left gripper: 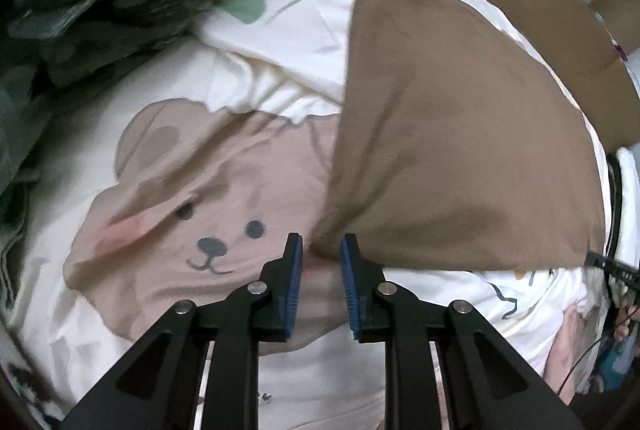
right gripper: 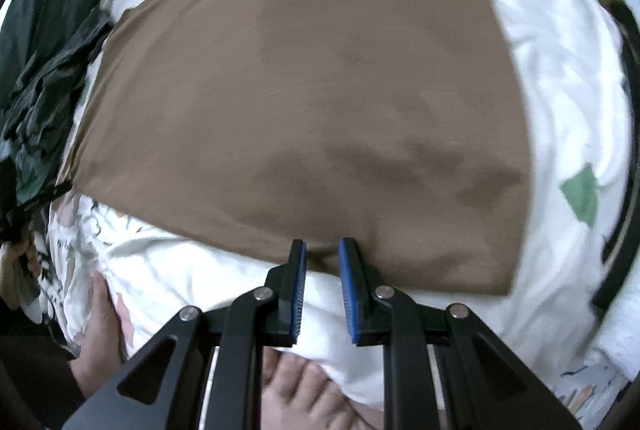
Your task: Fold clothes
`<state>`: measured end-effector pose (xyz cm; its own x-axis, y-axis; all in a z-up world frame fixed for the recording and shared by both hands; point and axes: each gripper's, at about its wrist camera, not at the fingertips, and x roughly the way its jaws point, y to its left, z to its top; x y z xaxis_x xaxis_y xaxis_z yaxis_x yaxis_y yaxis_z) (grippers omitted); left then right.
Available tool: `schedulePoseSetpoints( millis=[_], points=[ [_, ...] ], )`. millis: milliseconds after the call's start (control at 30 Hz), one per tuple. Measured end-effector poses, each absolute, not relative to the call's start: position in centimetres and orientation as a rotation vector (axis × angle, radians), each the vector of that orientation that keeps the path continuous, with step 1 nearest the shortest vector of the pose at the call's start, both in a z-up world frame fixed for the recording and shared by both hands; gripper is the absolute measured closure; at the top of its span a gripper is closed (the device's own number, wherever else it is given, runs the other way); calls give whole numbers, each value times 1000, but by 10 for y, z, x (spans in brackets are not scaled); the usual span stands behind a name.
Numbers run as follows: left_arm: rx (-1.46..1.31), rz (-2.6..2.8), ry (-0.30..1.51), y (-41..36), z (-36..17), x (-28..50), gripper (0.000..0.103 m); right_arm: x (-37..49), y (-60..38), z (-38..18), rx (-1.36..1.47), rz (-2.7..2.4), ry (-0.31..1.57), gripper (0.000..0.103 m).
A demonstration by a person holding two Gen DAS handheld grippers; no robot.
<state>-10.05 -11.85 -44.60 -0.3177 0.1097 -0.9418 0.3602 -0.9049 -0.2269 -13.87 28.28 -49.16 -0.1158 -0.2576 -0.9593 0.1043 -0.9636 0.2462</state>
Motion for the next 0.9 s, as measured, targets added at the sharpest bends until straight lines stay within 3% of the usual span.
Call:
schedulePoseSetpoints(
  millis=[433, 467, 533, 567, 900],
  points=[
    [1679, -2364, 898, -130, -452, -83, 83, -132, 339, -498, 2013, -2263, -222, 88],
    [1671, -2365, 915, -130, -452, -81, 81, -132, 340, -499, 2015, -2259, -217, 88],
    [1642, -2363, 968, -131, -452, -79, 52, -133, 341, -498, 2020, -2256, -205, 88],
    [1628, -2364, 986, -131, -454, -80, 46, -133, 341, -497, 2025, -2256, -203, 88],
    [1533, -2421, 1143, -139, -462, -81, 44, -131, 332, -483, 2013, -2269, -175, 88]
  ],
)
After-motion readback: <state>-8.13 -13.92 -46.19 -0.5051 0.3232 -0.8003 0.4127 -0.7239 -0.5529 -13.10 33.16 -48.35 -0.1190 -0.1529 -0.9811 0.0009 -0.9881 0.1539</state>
